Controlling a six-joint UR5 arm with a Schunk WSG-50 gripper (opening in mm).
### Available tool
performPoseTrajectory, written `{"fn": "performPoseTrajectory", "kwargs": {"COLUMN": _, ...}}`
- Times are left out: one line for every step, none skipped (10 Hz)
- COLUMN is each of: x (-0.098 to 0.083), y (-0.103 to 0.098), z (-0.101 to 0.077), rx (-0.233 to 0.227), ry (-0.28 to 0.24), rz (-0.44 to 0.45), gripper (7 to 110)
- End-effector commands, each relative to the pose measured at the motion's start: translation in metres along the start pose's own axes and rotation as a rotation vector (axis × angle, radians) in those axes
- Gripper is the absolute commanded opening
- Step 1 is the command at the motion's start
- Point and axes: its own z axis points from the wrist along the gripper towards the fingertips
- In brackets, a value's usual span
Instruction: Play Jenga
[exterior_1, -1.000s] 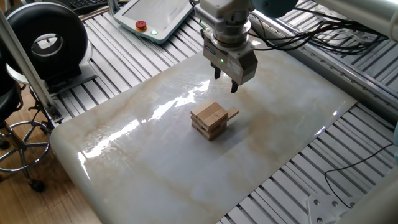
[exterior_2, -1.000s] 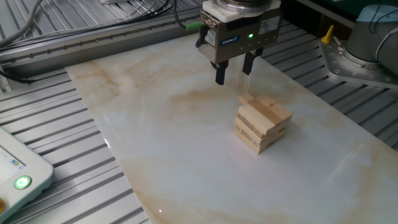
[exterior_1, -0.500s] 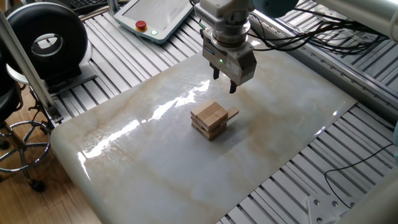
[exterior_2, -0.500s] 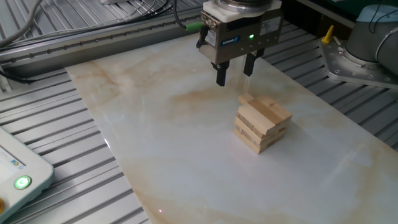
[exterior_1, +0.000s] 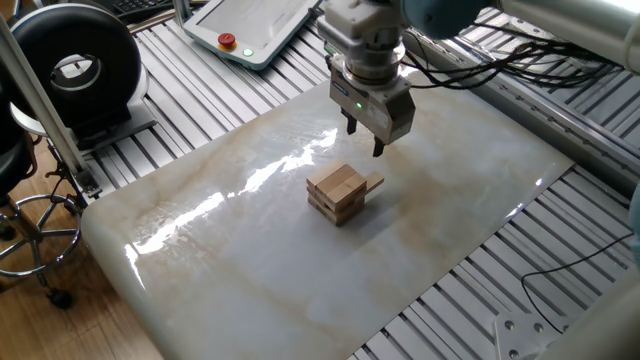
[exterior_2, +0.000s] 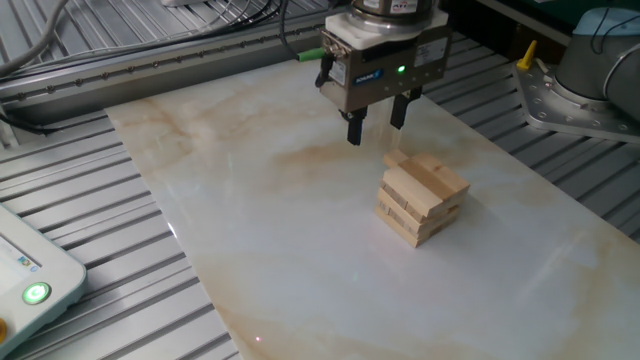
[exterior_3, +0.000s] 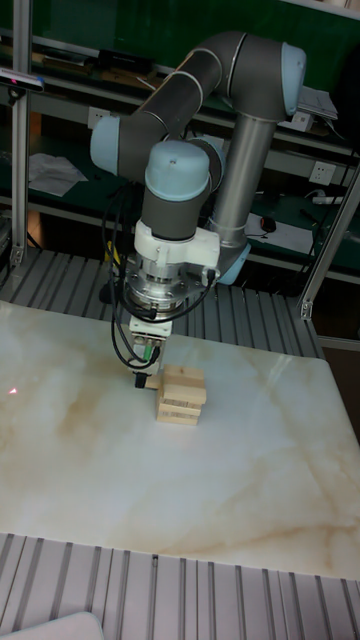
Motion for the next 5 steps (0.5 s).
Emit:
{"fn": "performPoseTrajectory", "kwargs": {"x": 0.004, "y": 0.01, "z": -0.003, "rx": 0.023, "ry": 0.005, "rz": 0.027, "gripper": 66}}
{"fn": "performPoseTrajectory", "kwargs": {"x": 0.003, "y": 0.014, "z": -0.007, "rx": 0.028, "ry": 0.006, "rz": 0.03, "gripper": 66}}
{"fn": "performPoseTrajectory", "kwargs": {"x": 0.003, "y": 0.016, "z": -0.01, "rx": 0.033, "ry": 0.006, "rz": 0.03, "gripper": 66}}
{"fn": "performPoseTrajectory", "kwargs": {"x": -0.001, "y": 0.019, "z": -0.011, "rx": 0.029, "ry": -0.003, "rz": 0.025, "gripper": 66}}
{"fn": "performPoseTrajectory", "kwargs": {"x": -0.006, "y": 0.022, "z": -0.009, "rx": 0.021, "ry": -0.016, "rz": 0.02, "gripper": 66}}
